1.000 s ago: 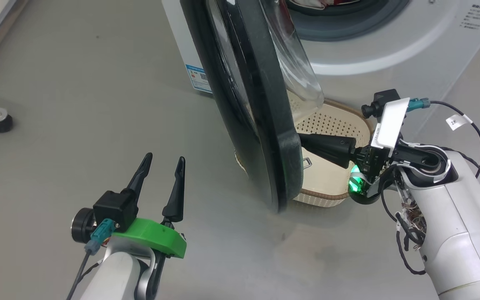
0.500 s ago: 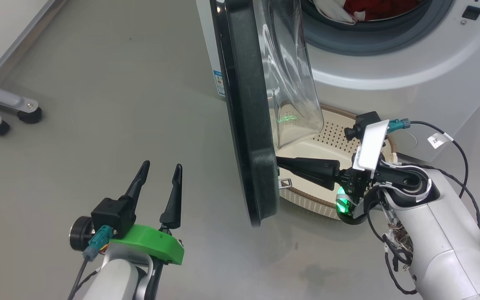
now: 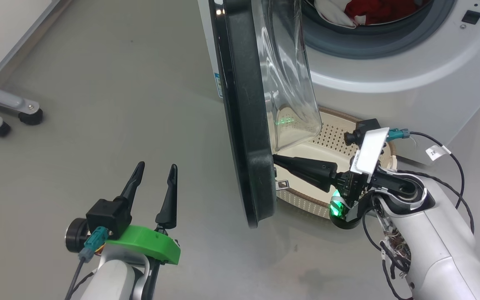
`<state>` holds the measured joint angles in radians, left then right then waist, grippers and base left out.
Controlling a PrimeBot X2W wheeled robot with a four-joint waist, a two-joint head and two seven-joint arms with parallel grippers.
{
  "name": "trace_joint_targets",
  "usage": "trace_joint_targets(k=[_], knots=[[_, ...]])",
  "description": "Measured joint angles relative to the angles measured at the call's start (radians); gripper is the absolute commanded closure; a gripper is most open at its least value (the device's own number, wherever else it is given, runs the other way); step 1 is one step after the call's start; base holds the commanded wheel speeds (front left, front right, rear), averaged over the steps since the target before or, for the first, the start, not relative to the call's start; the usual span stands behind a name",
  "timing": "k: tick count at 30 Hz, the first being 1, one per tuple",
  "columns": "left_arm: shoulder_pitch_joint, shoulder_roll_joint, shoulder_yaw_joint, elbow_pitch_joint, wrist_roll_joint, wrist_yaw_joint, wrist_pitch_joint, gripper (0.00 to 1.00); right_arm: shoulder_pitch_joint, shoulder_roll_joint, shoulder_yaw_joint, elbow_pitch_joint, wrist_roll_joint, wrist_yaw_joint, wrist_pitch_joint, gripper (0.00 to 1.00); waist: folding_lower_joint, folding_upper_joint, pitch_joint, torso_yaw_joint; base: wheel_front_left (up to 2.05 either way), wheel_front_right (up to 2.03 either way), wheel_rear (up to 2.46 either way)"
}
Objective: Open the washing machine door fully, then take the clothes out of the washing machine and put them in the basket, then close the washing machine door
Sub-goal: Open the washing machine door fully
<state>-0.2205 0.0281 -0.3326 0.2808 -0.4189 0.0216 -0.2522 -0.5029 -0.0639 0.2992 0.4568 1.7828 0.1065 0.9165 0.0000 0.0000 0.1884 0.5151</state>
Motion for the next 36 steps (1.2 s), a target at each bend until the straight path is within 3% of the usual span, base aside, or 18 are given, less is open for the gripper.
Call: trace_joint_targets(k=[13,15,16,17,18,29,36], knots=[[0.009,0.0,0.034,-0.005,0.019,0.008,0.0,0.0,0.081,0.002,-0.121,-0.052,0.072,0.01,-0.118,1.0,0.0,0.0,-0.009,-0.053,0.0,0.0,0.0],[0.014,0.0,0.034,-0.004,0.019,0.008,0.0,0.0,0.107,0.002,-0.148,-0.062,0.072,0.01,-0.146,0.64,0.0,0.0,-0.014,-0.063,0.0,0.0,0.0],[0.016,0.0,0.033,-0.003,0.019,0.008,0.0,0.0,0.121,0.002,-0.159,-0.066,0.072,0.01,-0.157,0.4,0.0,0.0,-0.017,-0.069,0.0,0.0,0.0],[0.018,0.0,0.034,-0.002,0.019,0.008,0.0,0.0,0.135,0.002,-0.167,-0.07,0.069,0.01,-0.171,0.4,0.0,0.0,-0.019,-0.074,0.0,0.0,0.0],[0.019,0.001,0.035,-0.002,0.023,0.008,0.0,0.0,0.149,0.002,-0.174,-0.075,0.062,0.011,-0.184,0.0,0.0,0.0,-0.022,-0.079,0.0,0.0,0.0],[0.038,0.001,0.048,0.019,0.043,-0.001,0.0,0.0,0.27,-0.016,-0.241,-0.175,-0.105,0.015,-0.377,0.0,0.0,0.0,-0.05,-0.145,0.0,0.0,0.0],[0.052,0.002,0.061,0.034,0.045,-0.005,0.0,0.0,0.355,-0.055,-0.261,-0.227,-0.322,0.015,-0.573,0.0,0.0,0.0,-0.077,-0.181,0.0,0.0,0.0]])
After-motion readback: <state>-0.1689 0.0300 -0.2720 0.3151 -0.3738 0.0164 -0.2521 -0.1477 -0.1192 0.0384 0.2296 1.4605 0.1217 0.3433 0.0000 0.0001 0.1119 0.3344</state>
